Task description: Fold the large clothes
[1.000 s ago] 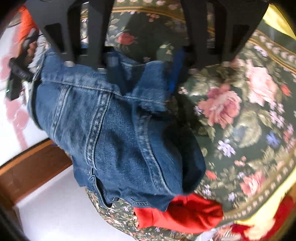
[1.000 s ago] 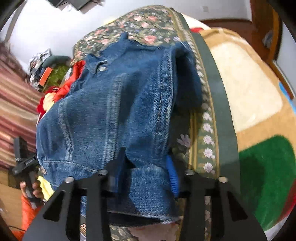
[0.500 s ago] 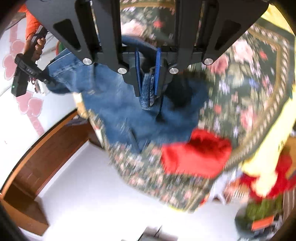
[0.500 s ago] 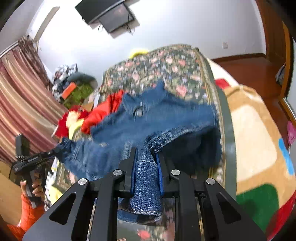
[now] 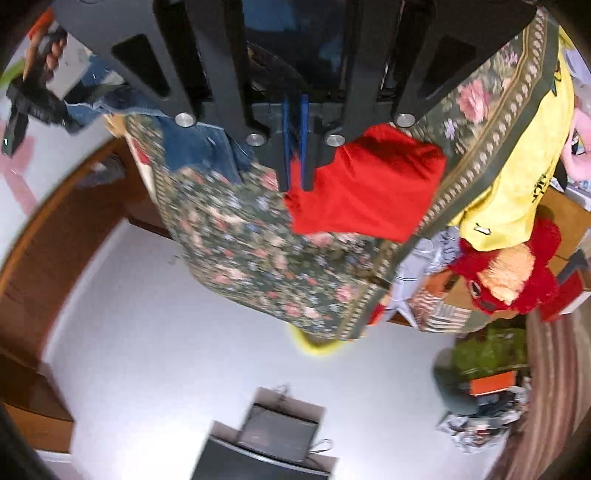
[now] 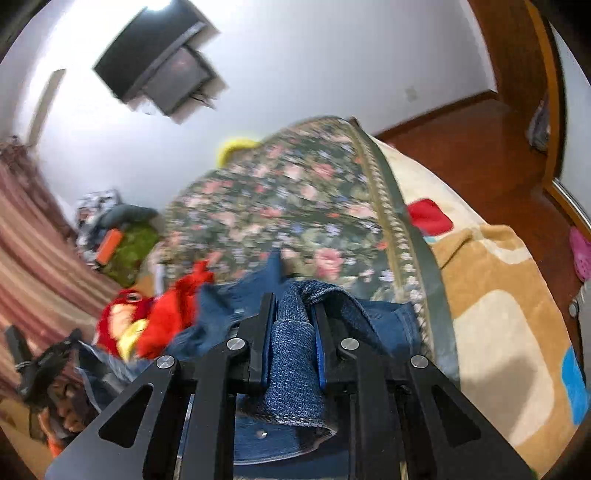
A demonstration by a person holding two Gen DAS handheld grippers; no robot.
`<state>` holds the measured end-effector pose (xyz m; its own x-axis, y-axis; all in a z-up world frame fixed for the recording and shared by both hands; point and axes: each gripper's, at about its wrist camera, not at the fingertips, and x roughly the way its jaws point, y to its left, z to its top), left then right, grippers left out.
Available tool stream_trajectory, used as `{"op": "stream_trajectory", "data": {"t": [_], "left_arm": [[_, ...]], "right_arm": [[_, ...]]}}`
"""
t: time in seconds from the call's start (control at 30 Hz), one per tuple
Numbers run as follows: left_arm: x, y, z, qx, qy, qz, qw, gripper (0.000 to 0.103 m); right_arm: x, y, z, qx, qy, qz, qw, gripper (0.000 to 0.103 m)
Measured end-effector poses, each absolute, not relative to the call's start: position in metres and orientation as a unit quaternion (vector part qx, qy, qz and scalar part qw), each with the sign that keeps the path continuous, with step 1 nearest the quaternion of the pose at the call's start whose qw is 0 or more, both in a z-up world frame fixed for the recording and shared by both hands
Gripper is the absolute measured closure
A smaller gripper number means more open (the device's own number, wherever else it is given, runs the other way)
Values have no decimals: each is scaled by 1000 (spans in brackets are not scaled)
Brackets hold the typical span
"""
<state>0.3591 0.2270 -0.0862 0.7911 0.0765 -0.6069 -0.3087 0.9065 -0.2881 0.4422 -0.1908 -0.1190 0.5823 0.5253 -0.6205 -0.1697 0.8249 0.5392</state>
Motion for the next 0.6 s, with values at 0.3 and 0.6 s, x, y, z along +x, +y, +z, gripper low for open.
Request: {"op": "stream_trajectory", "data": {"t": [0.3,0.6], "left_arm": [[421,242,-175,-159,420,115,886,103],[415,213,-257,-100,533,47,839,89]], "right_arm": [[495,-184,-206,216,524,159,808,80],[499,-213,-180,251,541,203,776,80]]}}
